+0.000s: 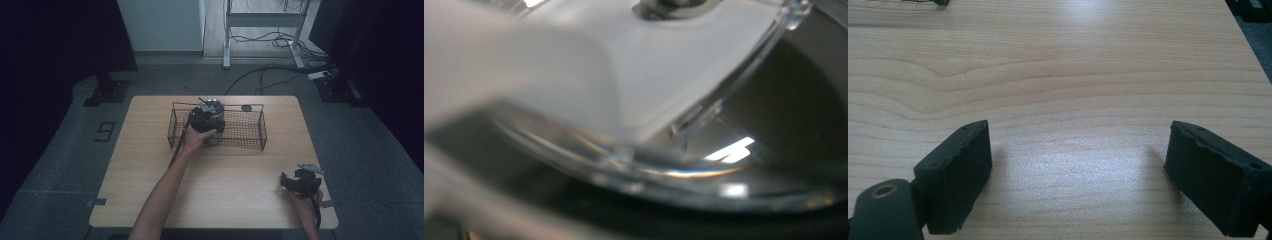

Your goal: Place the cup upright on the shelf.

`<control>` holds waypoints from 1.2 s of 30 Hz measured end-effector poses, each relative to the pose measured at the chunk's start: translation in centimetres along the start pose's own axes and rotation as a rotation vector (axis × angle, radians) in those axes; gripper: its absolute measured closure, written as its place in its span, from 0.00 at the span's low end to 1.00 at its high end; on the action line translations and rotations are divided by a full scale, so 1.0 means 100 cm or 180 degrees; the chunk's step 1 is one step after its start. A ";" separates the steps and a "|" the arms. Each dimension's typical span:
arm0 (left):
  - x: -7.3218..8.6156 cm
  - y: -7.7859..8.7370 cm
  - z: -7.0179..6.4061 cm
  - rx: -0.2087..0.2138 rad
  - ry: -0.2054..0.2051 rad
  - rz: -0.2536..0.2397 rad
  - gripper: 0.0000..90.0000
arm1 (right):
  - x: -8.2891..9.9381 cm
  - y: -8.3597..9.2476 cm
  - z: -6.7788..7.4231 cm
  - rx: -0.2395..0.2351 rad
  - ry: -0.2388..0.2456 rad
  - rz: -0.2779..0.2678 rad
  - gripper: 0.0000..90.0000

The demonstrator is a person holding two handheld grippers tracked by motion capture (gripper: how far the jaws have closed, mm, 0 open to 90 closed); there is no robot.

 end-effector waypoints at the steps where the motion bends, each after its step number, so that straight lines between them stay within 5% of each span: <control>1: 0.001 -0.001 0.000 0.0002 -0.0002 0.0003 0.04 | 0.000 0.000 0.000 0.0000 0.0000 0.0000 0.13; 15: 0.003 0.008 0.001 -0.0022 0.0024 -0.0126 0.03 | 0.000 0.000 0.000 0.0002 0.0000 0.0000 0.13; 29: -0.005 0.055 0.004 0.0173 0.0058 -0.0401 0.01 | 0.000 0.000 0.000 0.0008 0.0002 0.0001 0.13; 36: 0.011 0.073 0.005 0.0217 0.0066 -0.0423 0.01 | 0.000 0.000 0.000 0.0003 0.0001 0.0001 0.13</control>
Point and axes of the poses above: each handheld gripper's, and its own axes: y roughly backward along the jaws, x roughly out of its underside, z roughly to its left, the point moved 2 cm from there along -y, roughly forward along the jaws, and after that the axes turned 3 degrees about y, right-handed, at the moved point
